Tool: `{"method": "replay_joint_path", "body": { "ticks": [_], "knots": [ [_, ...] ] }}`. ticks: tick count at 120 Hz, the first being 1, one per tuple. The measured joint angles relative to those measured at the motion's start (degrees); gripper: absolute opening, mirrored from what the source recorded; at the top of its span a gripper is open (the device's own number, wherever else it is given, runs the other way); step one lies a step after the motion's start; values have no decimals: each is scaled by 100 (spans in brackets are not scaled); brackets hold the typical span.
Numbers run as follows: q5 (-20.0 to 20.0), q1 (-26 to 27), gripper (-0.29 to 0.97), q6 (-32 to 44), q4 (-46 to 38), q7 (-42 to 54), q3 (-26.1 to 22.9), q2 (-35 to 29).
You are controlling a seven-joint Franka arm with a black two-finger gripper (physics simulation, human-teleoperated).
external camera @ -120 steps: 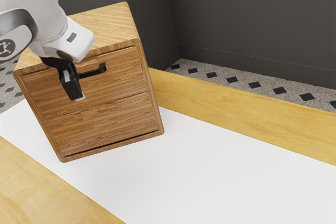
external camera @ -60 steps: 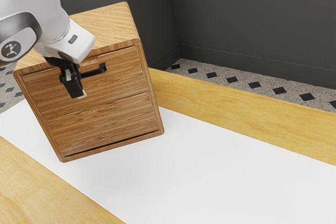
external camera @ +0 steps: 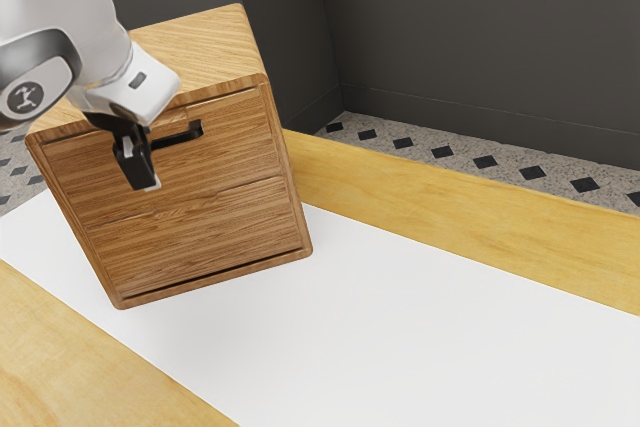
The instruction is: Pull the drawer handle with one arm to open the drawer
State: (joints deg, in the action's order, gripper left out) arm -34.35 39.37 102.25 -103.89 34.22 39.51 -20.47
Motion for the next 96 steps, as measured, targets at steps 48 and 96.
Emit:
{"method": "replay_joint_path", "body": {
  "ticks": [48, 96],
  "knots": [
    [41, 42, 39, 8, -19, -14, 65, -6],
    [110, 115, 14, -50, -10, -178, 66, -9]
  ]
}}
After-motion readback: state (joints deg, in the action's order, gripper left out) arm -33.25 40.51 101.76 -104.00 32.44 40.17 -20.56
